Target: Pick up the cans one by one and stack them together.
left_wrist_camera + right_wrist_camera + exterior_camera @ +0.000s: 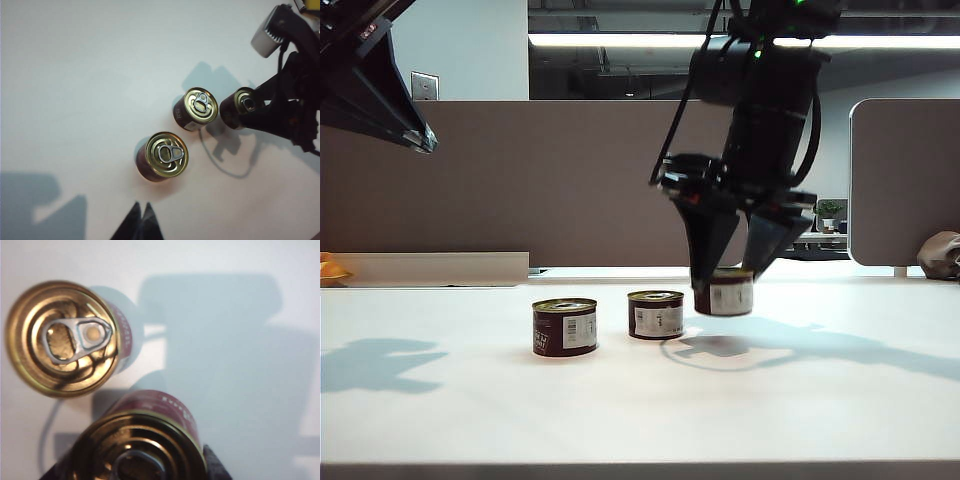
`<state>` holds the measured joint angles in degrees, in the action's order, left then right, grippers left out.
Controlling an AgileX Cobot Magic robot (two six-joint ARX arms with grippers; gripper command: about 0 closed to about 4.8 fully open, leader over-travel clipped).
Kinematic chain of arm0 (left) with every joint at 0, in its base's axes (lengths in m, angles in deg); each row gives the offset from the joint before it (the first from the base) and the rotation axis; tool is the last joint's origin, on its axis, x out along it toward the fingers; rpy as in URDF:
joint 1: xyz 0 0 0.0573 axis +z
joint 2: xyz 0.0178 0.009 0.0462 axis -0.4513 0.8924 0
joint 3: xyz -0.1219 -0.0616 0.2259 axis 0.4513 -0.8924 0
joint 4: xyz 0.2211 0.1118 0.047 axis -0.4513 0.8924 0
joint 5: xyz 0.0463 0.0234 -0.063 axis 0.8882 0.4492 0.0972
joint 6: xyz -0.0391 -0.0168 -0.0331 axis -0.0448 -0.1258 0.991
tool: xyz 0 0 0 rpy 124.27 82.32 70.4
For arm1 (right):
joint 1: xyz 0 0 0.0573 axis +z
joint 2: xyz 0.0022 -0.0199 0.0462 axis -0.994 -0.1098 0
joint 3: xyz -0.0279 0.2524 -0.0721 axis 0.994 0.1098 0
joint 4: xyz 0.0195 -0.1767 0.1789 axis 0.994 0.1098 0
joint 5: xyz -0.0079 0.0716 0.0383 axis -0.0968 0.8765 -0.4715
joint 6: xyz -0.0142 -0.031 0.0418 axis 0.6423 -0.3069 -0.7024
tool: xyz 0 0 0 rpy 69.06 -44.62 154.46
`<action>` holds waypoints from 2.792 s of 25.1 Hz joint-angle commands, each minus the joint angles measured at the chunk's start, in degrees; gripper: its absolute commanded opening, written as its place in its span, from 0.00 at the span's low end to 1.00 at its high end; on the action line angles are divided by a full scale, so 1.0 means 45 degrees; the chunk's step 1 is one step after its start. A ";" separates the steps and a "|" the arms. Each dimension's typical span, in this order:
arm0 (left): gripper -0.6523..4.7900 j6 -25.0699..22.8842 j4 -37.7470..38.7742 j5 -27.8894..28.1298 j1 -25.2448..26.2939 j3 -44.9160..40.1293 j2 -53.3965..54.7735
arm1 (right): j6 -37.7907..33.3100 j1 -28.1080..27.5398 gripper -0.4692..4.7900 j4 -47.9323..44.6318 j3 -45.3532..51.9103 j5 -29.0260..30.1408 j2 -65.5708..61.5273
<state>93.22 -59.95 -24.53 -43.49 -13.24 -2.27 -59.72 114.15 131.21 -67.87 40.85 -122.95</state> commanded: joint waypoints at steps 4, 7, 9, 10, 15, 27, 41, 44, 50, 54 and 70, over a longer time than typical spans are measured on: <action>0.11 -0.0029 -0.0228 0.0000 -0.0010 0.0044 -0.0053 | 0.0068 0.0073 0.37 0.0447 -0.0899 0.0121 0.0461; 0.11 0.0039 -0.0267 -0.0010 -0.0010 0.0044 -0.0063 | 0.0073 0.0185 0.37 0.0238 -0.1734 0.0121 0.0437; 0.11 0.0039 -0.0262 -0.0015 -0.0010 0.0044 -0.0063 | 0.0068 0.0189 0.37 0.0102 -0.2011 0.0117 0.0335; 0.11 0.0034 -0.0262 -0.0015 -0.0010 0.0044 -0.0073 | 0.0063 0.0189 0.37 0.0078 -0.2118 0.0121 0.0248; 0.11 0.0034 -0.0214 -0.0010 -0.0010 0.0044 -0.0087 | -0.0092 0.0199 0.37 -0.0019 -0.2142 0.0665 -0.0141; 0.11 0.0010 -0.0214 0.0005 -0.0010 0.0044 -0.0087 | -0.0355 0.0495 0.37 -0.0413 -0.2147 0.1137 -0.0918; 0.11 -0.0019 -0.0223 0.0039 -0.0010 0.0044 -0.0087 | -0.0597 0.0563 0.52 -0.0758 -0.2142 0.1598 -0.1137; 0.11 -0.0019 -0.0223 0.0039 -0.0010 0.0044 -0.0087 | -0.0597 0.0583 0.56 -0.0821 -0.2147 0.1593 -0.1137; 0.11 -0.0015 -0.0209 0.0029 -0.0010 0.0044 -0.0087 | -0.0597 0.0583 0.56 -0.0719 -0.2142 0.1307 -0.1137; 0.11 -0.0010 -0.0199 0.0024 -0.0010 0.0044 -0.0087 | -0.0593 0.0583 0.61 -0.0389 -0.2142 0.1195 -0.1219; 0.11 -0.0010 -0.0151 0.0010 -0.0010 0.0044 -0.0087 | -0.0588 0.0583 0.82 -0.0272 -0.2142 0.0835 -0.1297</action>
<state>93.38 -60.35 -24.53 -43.49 -13.24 -2.49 -62.35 116.69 130.29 -77.14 44.74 -129.01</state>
